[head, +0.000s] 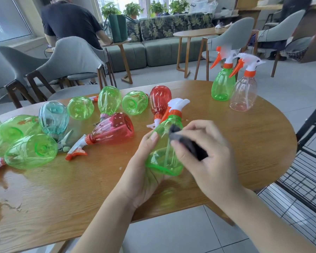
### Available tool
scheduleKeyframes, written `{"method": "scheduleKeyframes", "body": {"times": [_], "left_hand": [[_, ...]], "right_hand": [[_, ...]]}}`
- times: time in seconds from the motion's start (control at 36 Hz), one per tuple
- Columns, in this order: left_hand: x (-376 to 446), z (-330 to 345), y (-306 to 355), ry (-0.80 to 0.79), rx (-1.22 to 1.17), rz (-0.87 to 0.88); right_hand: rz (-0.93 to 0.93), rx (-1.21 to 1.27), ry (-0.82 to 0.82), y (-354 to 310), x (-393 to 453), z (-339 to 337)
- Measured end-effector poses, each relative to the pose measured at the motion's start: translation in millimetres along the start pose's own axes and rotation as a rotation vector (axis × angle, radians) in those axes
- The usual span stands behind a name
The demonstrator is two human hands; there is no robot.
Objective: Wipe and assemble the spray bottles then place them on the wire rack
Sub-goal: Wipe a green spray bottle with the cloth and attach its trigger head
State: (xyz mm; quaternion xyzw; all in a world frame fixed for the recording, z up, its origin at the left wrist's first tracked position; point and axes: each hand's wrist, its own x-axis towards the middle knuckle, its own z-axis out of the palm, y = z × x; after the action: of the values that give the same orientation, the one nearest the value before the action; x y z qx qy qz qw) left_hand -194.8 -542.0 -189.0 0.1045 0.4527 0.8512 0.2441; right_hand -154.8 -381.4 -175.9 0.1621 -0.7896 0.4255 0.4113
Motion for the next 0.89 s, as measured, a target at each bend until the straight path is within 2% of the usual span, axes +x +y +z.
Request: {"method": "scheduleKeyframes", "body": {"times": [0.06, 0.11, 0.25, 0.39, 0.56, 0.69, 0.75, 0.89], "left_hand": [[0.5, -2.4, -0.3, 0.014, 0.010, 0.007], [0.4, -2.7, -0.9, 0.001, 0.023, -0.003], [-2.2, -0.1, -3.4, -0.058, 0.040, -0.017], [-2.7, -2.6, -3.4, -0.016, 0.027, -0.018], [0.6, -1.0, -2.9, 0.021, 0.015, 0.003], [0.6, 4.2, -1.3, 0.025, 0.033, 0.007], [-0.3, 6.0, 0.6, 0.018, 0.027, 0.005], [-3.2, 6.7, 3.5, -0.015, -0.170, -0.093]], "right_hand": [[-0.086, -0.039, -0.028, 0.6, -4.2, 4.1], [-0.089, -0.077, -0.008, 5.5, 0.0, 4.2], [0.115, -0.028, 0.062, 15.1, 15.7, -5.7], [0.047, 0.025, 0.053, 9.7, -0.5, 2.2], [-0.108, -0.006, -0.033, 9.0, -9.6, 4.9], [-0.027, -0.034, 0.045, 10.2, -0.8, 6.0], [-0.081, -0.039, 0.013, 6.1, -4.9, 7.7], [-0.388, -0.127, -0.105, 1.2, -20.1, 9.2]]}}
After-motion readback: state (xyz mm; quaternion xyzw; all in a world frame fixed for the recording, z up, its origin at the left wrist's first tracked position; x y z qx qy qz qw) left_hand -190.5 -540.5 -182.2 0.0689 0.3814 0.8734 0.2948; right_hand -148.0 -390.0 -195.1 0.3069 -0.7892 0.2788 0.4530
